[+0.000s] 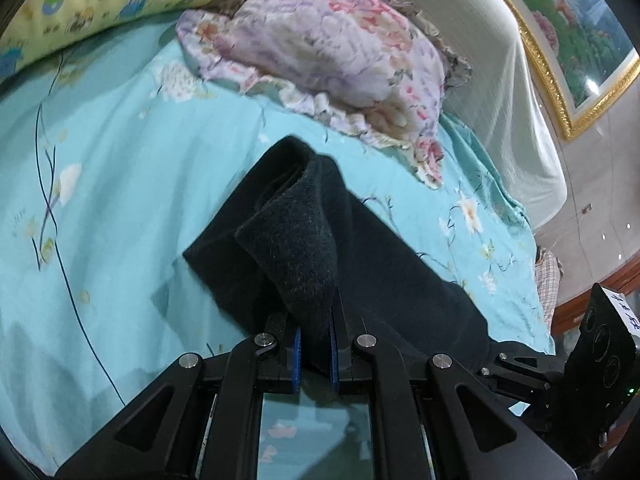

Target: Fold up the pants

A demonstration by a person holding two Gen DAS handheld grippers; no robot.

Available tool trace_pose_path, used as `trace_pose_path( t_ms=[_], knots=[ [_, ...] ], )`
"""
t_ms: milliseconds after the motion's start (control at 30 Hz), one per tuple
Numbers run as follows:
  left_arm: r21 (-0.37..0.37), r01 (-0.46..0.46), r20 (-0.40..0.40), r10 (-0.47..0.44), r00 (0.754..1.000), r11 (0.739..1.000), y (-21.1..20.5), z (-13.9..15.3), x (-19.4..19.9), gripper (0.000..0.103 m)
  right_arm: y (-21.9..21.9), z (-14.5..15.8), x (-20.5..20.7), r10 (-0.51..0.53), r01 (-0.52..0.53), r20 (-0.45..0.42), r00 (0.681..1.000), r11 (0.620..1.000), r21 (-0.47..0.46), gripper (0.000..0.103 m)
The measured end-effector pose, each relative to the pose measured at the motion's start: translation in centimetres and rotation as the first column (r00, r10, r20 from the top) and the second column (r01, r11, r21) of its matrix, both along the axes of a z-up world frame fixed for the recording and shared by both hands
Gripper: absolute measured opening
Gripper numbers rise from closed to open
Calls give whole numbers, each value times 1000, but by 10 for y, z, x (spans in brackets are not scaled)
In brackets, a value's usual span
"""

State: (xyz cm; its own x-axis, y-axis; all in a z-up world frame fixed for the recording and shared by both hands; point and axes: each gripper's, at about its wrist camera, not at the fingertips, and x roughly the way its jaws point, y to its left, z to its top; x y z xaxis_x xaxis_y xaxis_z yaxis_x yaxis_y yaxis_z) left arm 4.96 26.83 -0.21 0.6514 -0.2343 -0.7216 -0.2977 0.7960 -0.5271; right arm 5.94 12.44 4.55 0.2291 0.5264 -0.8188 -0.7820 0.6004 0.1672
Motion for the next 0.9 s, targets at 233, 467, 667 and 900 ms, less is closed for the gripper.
trace_pose_path(
  t_ms=[233,467,667,900],
  knots=[
    [4,-42,-11,42,999,999,4,-11,-5,14,0,-8,4,-4,4,-26,1000,1000,-5,7],
    [91,-114,-3,115,993,989,11,2,-17,38,-2,-8,4,-44,46,-75,996,998,34,19],
    [66,-129,-18,131,991,989,15,1,-24,41,-24,9,0,-95,101,-65,993,990,95,46],
    [54,-131,-37,133,990,990,14,-1,-28,49,-70,21,7,-188,199,-82,979,968,151,46]
  ],
)
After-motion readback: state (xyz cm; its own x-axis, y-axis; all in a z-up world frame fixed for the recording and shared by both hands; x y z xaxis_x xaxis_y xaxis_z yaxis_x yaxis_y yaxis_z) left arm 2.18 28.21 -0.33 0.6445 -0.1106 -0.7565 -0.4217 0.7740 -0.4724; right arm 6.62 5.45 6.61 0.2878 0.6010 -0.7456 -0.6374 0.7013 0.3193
